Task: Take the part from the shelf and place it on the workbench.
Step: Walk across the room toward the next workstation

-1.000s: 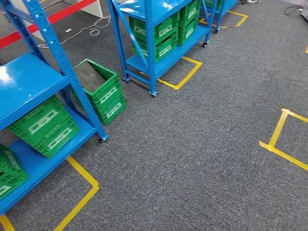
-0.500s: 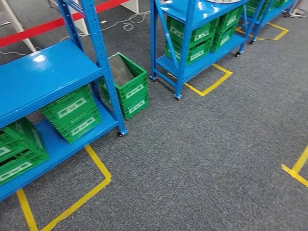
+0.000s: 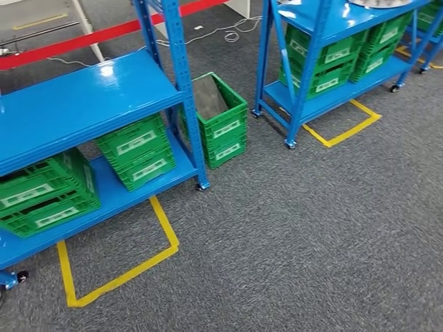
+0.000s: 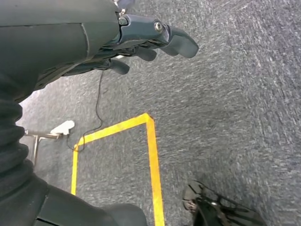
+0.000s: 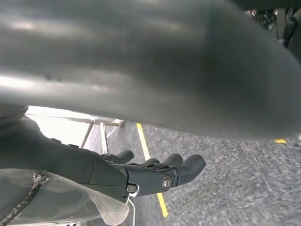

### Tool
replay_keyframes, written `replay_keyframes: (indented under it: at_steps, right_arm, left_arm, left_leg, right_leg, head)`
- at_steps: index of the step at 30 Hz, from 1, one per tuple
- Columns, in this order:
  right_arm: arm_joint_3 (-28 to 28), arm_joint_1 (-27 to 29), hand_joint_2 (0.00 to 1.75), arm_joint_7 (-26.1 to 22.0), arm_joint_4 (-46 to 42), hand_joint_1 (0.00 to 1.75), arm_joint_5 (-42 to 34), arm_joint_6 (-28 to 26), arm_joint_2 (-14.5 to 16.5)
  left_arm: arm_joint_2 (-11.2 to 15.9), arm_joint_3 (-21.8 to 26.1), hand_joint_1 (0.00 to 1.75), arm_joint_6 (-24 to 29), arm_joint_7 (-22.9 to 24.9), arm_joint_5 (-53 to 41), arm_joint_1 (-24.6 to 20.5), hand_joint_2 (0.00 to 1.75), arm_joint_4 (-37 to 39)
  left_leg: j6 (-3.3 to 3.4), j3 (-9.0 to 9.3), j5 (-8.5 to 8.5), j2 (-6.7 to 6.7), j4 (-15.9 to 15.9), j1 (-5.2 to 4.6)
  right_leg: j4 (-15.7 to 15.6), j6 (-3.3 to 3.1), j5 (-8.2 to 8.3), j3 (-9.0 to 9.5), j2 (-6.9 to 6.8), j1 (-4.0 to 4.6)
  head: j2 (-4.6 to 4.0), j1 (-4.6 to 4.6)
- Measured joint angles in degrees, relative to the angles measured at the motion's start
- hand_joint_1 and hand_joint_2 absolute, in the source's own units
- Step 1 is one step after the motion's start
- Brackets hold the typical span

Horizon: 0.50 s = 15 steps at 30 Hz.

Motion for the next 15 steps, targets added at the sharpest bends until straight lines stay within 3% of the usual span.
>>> replay_keyframes:
  at_steps: [2, 4, 7, 11, 12, 13, 14, 15]
  right_arm:
    - [-0.04, -0.13, 0.00, -0.01, 0.01, 0.00, -0.28, 0.60, 0.26]
    - [-0.06, -0.22, 0.00, -0.16, 0.04, 0.00, -0.21, 0.96, 0.67]
    - [-0.06, -0.35, 0.00, -0.31, 0.10, 0.00, 0.67, 1.07, 1.14]
    - [-0.06, -0.37, 0.00, -0.31, 0.11, 0.00, 0.91, 1.05, 1.24]
    - [-0.06, -0.37, 0.00, -0.31, 0.11, 0.00, 1.02, 1.02, 1.28]
    - [-0.05, -0.30, 0.00, -0.23, 0.13, 0.00, 1.19, 0.95, 1.32]
    - [-0.05, -0.08, 0.00, -0.12, 0.16, 0.00, 1.37, 0.83, 1.36]
    - [-0.04, 0.14, 0.00, 0.03, 0.19, 0.00, 1.50, 0.74, 1.34]
  left_arm:
    - [0.16, 0.01, 0.00, -0.87, -0.13, -0.01, -0.12, 1.75, 0.00]
    - [0.26, 0.59, 0.00, -3.65, -1.75, 2.80, -0.32, 1.75, -0.07]
    - [0.25, 2.58, 0.00, -8.09, -5.32, 7.94, -0.28, 1.75, -0.28]
    - [0.25, 3.11, 0.00, -8.77, -6.03, 8.41, -0.25, 1.75, -0.33]
    - [0.25, 3.39, 0.00, -9.00, -6.42, 8.39, -0.22, 1.75, -0.36]
    - [0.38, 3.77, 0.00, -9.36, -7.07, 8.22, -0.25, 1.75, -0.49]
    - [0.75, 4.41, 0.00, -9.81, -7.02, 7.59, -0.30, 1.31, -0.66]
    - [1.15, 4.84, 0.00, -10.13, -6.40, 6.78, -0.33, 0.87, -0.79]
  left_leg:
    - [0.84, 3.70, 2.56, 2.39, -7.42, -0.55]
    - [1.35, 4.77, 2.81, 3.79, -10.17, -1.09]
    - [1.58, 4.49, 2.97, 2.64, -10.50, -1.19]
    - [1.72, 4.66, 3.13, 2.34, -10.74, -1.09]
    - [1.83, 4.83, 3.29, 2.17, -10.96, -0.92]
    - [2.02, 4.95, 3.47, 1.63, -11.19, -0.68]
    - [2.20, 5.07, 3.66, 0.33, -11.40, -0.43]
    - [2.27, 5.09, 3.70, -1.18, -11.43, -0.27]
  right_leg:
    - [0.02, 0.21, -0.27, 0.30, -1.18, 0.30]
    - [0.02, 0.57, -0.45, 0.41, -2.33, 0.53]
    - [-0.20, 1.00, -0.51, 0.78, -3.57, 0.54]
    - [-0.24, 1.18, -0.62, 0.79, -3.75, 0.61]
    - [-0.22, 1.34, -0.76, 0.65, -3.66, 0.64]
    - [1.33, 1.62, -1.82, -0.07, -2.06, 0.57]
    - [5.62, 1.99, -3.45, -2.29, -0.12, 0.44]
    - [8.14, 2.22, -3.80, -3.68, 1.93, 0.19]
  head:
    - [0.00, 0.03]
    - [0.00, 0.09]
    - [0.00, 0.06]
    - [0.00, 0.05]
    - [0.01, 0.04]
    - [0.01, 0.20]
    - [0.01, 0.37]
    - [0.01, 0.54]
